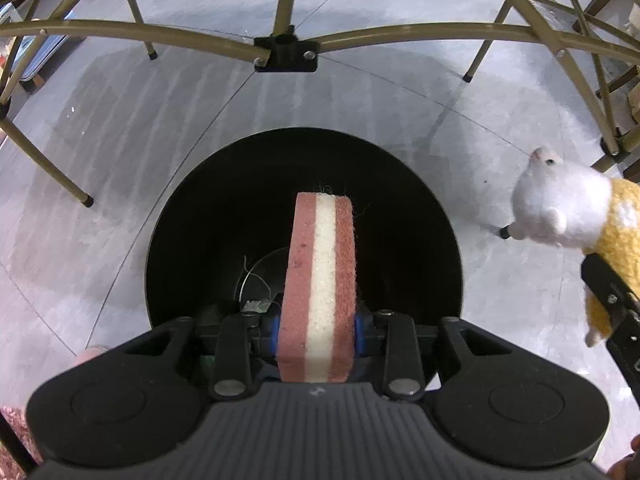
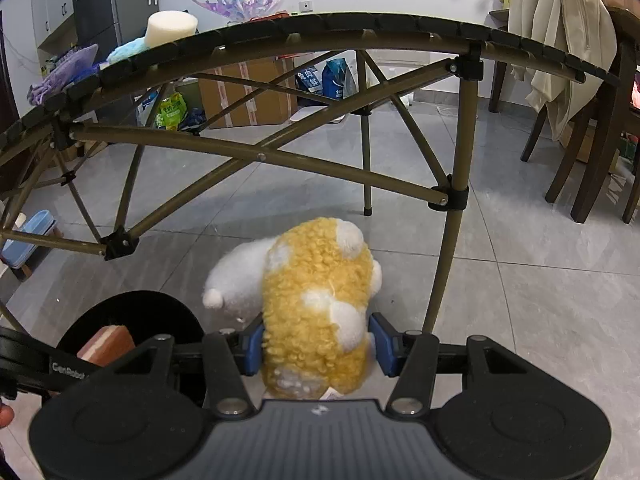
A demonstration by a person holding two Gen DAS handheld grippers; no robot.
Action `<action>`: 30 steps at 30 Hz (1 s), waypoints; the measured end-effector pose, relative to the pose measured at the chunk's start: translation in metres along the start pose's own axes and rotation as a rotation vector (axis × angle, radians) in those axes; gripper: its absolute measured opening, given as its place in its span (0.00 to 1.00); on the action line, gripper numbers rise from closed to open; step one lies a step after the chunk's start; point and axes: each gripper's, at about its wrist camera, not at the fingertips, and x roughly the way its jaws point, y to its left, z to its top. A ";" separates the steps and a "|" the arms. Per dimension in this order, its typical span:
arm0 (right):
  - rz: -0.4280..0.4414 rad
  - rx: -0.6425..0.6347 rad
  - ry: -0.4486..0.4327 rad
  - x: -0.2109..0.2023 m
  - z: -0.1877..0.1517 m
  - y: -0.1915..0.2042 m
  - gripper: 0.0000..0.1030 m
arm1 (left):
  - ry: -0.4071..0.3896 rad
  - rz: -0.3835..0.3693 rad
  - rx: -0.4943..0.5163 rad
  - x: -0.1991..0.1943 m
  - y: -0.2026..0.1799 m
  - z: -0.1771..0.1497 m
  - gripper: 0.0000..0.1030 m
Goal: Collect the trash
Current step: 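Lower the pink-cream sponge into the bin and open the left tool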
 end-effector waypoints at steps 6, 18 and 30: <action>0.002 0.001 -0.001 0.000 0.000 0.000 0.51 | 0.016 0.015 -0.012 0.007 0.004 0.001 0.30; 0.000 0.005 -0.008 -0.003 -0.001 -0.001 0.51 | 0.013 0.013 -0.004 0.008 0.002 0.000 0.30; -0.004 0.003 -0.004 -0.003 -0.001 -0.002 0.51 | 0.037 0.024 -0.023 0.006 0.004 -0.002 1.00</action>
